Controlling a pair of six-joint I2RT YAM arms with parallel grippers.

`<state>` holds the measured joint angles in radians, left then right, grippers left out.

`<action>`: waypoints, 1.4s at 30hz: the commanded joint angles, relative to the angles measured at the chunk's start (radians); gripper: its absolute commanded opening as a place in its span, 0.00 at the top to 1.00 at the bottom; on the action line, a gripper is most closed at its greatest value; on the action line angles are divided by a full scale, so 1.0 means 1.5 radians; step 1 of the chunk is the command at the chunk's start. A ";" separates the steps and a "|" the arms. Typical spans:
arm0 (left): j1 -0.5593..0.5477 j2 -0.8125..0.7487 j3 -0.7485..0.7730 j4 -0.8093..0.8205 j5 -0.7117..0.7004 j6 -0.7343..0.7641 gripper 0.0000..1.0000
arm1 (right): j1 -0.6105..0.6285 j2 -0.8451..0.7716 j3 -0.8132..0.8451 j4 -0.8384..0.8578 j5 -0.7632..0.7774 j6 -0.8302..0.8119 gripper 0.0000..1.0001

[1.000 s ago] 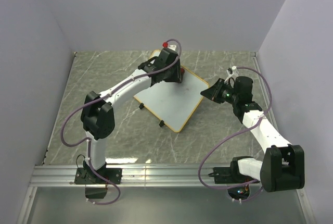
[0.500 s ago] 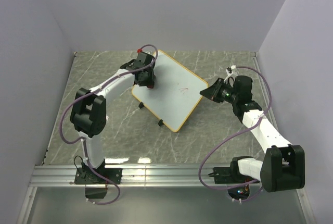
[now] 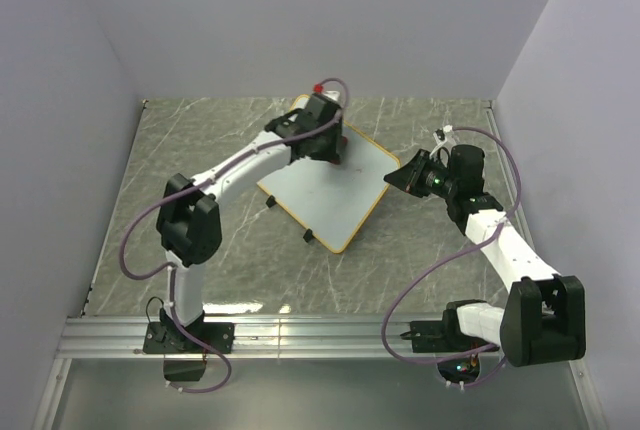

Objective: Erase the whiteboard

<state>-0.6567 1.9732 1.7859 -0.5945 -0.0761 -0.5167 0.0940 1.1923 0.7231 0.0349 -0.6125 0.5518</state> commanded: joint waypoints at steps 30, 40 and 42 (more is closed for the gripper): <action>0.020 0.032 -0.001 -0.099 -0.141 -0.027 1.00 | 0.040 0.023 0.042 -0.003 0.009 -0.031 1.00; -0.083 0.025 0.002 -0.056 -0.096 -0.086 1.00 | 0.042 0.040 0.045 0.011 0.003 -0.023 1.00; -0.117 0.052 0.040 -0.063 -0.082 -0.098 1.00 | 0.042 0.040 0.044 0.014 0.002 -0.022 1.00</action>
<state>-0.7155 1.9892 1.7782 -0.7483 -0.3046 -0.6109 0.1272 1.2312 0.7528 0.0330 -0.5816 0.5526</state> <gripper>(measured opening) 0.369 0.185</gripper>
